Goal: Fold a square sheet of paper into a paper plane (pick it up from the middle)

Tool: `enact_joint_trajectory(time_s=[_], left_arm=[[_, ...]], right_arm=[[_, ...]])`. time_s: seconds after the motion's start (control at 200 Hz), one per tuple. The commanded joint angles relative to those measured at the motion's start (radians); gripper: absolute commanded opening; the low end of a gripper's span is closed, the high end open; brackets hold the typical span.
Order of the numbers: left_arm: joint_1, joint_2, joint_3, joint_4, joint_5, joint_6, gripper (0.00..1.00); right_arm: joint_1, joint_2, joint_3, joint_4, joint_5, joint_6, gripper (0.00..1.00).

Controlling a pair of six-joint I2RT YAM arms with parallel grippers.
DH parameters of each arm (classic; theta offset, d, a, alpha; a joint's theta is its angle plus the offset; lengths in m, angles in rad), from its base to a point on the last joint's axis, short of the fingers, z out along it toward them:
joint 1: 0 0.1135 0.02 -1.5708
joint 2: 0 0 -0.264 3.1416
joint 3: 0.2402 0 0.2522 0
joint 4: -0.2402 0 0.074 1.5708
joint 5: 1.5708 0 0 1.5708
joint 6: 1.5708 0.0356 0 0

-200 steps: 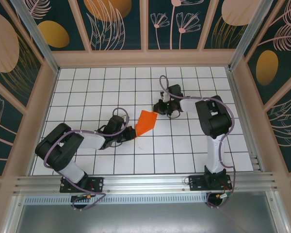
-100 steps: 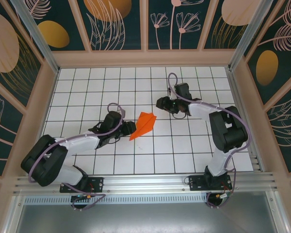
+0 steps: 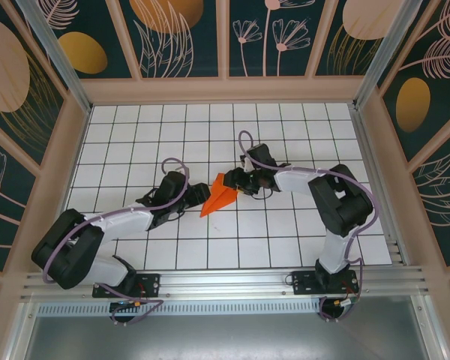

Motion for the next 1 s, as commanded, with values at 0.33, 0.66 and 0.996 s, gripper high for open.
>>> enact_joint_trajectory(time_s=[0.33,0.66,0.996], left_arm=[[0.009,0.161,0.027,0.095,0.068,-0.008,0.56],[0.013,0.209,0.03,0.132,0.124,-0.009,0.38],[0.016,0.22,0.026,0.147,0.14,-0.017,0.33]], right_arm=[[0.023,0.064,0.05,0.045,-0.03,0.088,0.48],[0.039,0.095,0.069,0.077,-0.072,0.095,0.41],[0.056,0.111,0.048,0.14,-0.105,0.086,0.29]])
